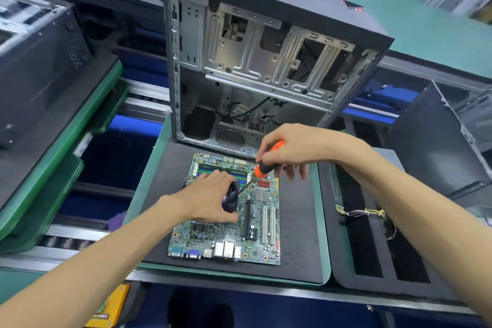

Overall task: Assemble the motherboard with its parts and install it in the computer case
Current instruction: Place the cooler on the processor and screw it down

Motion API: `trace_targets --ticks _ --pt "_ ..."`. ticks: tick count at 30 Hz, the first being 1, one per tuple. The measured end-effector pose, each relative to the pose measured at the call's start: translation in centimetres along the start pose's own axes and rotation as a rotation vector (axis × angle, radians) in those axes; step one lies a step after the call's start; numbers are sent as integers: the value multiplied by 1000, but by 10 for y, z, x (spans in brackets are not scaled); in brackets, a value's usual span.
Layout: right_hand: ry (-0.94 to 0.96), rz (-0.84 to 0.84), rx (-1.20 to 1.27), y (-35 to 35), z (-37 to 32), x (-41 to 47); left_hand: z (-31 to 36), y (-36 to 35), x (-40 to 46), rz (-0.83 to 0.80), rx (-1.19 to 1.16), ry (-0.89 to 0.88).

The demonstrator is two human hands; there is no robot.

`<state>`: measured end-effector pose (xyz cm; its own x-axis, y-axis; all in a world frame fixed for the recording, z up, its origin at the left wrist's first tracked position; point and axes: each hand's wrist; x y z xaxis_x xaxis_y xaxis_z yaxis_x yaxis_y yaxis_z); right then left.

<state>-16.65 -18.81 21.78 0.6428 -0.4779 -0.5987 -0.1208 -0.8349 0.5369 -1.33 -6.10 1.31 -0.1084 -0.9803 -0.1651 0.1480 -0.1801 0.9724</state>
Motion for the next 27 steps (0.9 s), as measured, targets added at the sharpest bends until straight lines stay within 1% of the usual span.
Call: trace_targets --ticks 2,3,6,9,12,15,17,18,19,20,22,23,25,27 --pt "29 0 -220 -4 -5 -2 2 -2 -3 54 51 -4" --pt "65 11 -371 -7 -8 -4 4 -3 -5 85 80 -5" --pt "250 25 -894 -20 -18 -3 7 -6 -7 157 183 9" --pt "393 -45 -1238 -25 -19 -1 13 -7 -9 218 210 42" --pt "446 -151 -1413 -19 -16 3 15 -8 -10 213 185 69" --pt "472 -195 -1429 -21 -19 10 18 -7 -10 205 189 78" --pt "404 -199 -1347 -28 -22 16 20 -5 -9 198 194 78" --pt "317 -182 -1235 -31 -22 19 20 -5 -9 196 197 77" --pt "177 -159 -1070 -29 -23 21 20 -5 -9 197 195 77" --pt "-10 -149 -846 -26 -21 23 20 -5 -9 194 189 75" --pt "-402 -159 -277 -19 -13 27 20 -7 -9 184 181 75" --pt "-550 -174 -39 -17 -10 29 20 -7 -9 184 181 81" --pt "-731 -188 270 -14 -3 29 21 -7 -9 175 181 84" --pt "-803 -218 399 -12 -1 31 21 -5 -9 175 185 83"
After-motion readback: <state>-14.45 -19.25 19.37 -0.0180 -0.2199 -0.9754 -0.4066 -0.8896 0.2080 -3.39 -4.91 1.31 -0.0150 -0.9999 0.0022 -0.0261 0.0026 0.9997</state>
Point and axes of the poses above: each hand's wrist, its own x-axis towards the middle knuckle, its own y-axis out of the back of the hand, z = x × y, and after that the axes turned 15 degrees about x, right-handed
